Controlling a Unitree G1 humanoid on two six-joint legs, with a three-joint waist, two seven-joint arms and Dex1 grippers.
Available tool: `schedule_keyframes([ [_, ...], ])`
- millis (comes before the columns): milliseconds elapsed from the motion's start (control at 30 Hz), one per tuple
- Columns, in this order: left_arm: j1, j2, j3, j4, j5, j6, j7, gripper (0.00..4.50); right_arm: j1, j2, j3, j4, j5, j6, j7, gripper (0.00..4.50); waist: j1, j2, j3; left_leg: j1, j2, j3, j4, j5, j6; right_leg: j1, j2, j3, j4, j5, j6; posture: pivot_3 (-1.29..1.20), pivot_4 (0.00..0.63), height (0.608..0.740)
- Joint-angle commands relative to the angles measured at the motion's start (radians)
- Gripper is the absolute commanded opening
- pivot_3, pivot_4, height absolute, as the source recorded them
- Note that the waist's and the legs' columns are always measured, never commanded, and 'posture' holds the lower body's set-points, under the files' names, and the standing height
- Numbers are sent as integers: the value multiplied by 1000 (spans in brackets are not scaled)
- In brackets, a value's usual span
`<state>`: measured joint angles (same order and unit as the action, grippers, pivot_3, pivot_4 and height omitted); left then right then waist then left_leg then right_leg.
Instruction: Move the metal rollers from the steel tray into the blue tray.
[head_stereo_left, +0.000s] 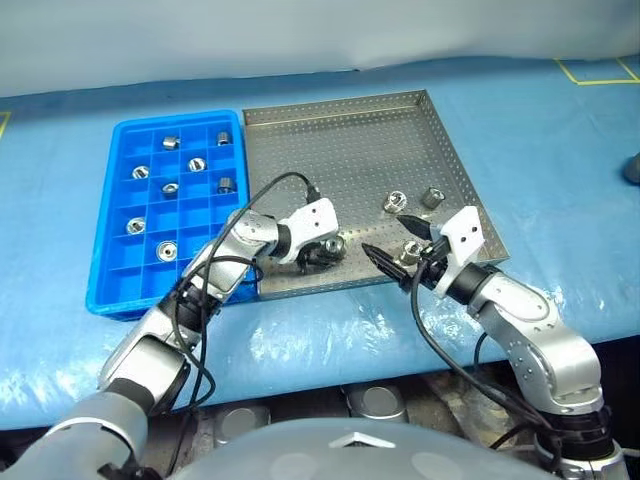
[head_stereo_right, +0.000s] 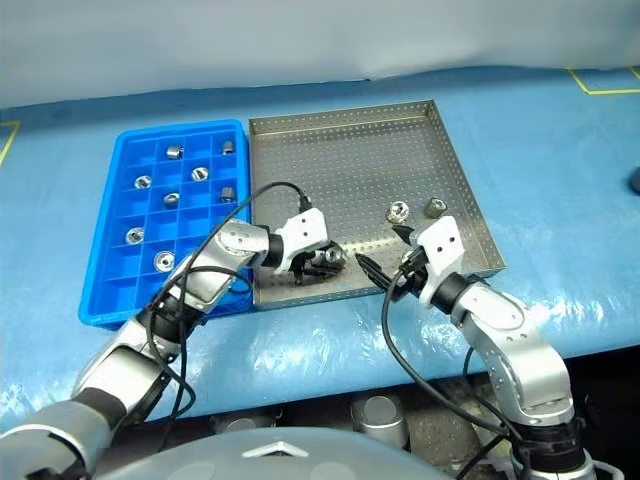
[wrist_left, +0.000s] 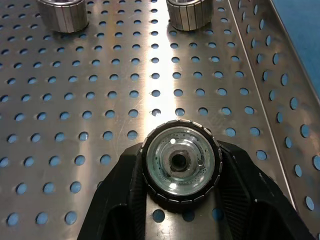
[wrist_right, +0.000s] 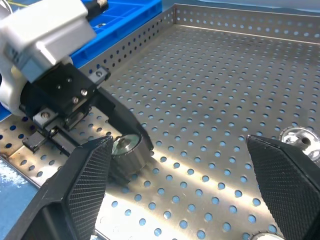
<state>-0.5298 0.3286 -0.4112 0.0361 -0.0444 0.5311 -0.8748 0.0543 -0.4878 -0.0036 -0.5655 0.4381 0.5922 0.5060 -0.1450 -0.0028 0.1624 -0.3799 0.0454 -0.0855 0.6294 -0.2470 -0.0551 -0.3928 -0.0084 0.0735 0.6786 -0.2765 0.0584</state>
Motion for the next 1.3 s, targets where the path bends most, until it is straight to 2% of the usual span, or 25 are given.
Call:
schedule_keyframes([
  [33, 47, -35, 161, -178, -40, 63, 152, 1756, -46, 10, 40, -12, 7, -7, 23, 4500, 3, 0, 0, 0, 0, 0, 0, 0, 0, 0, 0, 0, 0, 0, 0, -145, 150, 740],
  [100, 79, -52, 213, -242, -38, 90, 226, 1756, -68, 14, 62, -5, 7, -8, 35, 4500, 10, 0, 0, 0, 0, 0, 0, 0, 0, 0, 0, 0, 0, 0, 0, -126, 150, 740],
  [200, 166, -112, 337, -361, -7, 107, 423, 1756, -133, 38, 129, 16, 12, -10, 70, 4500, 17, 0, 0, 1, 0, 0, 0, 0, 0, 0, 0, 0, 0, 1, -1, -89, 150, 740],
  [433, 381, -202, 468, -583, 97, 109, 729, 1756, -269, 88, 271, 101, -2, -30, 171, 4500, 56, 0, 0, 1, 0, -1, 0, 0, 0, 0, 0, -1, 0, 3, -5, 13, 150, 740],
  [567, 500, -256, 514, -681, 159, 116, 858, 1756, -326, 120, 324, 154, -3, -46, 226, 4500, 97, -1, 0, 1, 0, -1, 0, 0, -1, 0, -1, -1, 0, 3, -5, 90, 150, 740],
  [733, 632, -299, 572, -774, 201, 143, 949, 1756, -365, 138, 359, 205, -13, -65, 273, 4500, 133, -1, 0, 1, 0, -1, 0, 0, -1, 1, -1, -2, 0, 3, -5, 138, 150, 740],
  [900, 737, -320, 571, -815, 191, 169, 945, 1756, -378, 150, 370, 228, -18, -74, 304, 4500, 149, -2, 0, 1, 0, -2, 0, 1, -1, 1, -1, -3, 0, 3, -5, 153, 150, 740],
  [1167, 777, -352, 567, -801, 184, 210, 955, 1756, -367, 155, 370, 220, -23, -68, 306, 4500, 156, -2, 0, 1, 0, -2, 0, 1, -1, 1, -1, -3, 0, 3, -5, 147, 150, 740],
  [1233, 771, -358, 565, -798, 194, 215, 968, 2474, -361, 154, 364, 216, -24, -65, 300, 4500, 156, -2, 0, 1, 0, -2, 0, 1, -1, 1, -1, -3, 0, 3, -5, 125, 150, 740],
  [1300, 759, -366, 568, -794, 206, 213, 990, 2999, -355, 151, 357, 211, -25, -64, 293, 4500, 156, -2, 0, 1, 0, -2, 0, 1, -1, 1, -1, -3, 0, 3, -5, 113, 150, 740],
])
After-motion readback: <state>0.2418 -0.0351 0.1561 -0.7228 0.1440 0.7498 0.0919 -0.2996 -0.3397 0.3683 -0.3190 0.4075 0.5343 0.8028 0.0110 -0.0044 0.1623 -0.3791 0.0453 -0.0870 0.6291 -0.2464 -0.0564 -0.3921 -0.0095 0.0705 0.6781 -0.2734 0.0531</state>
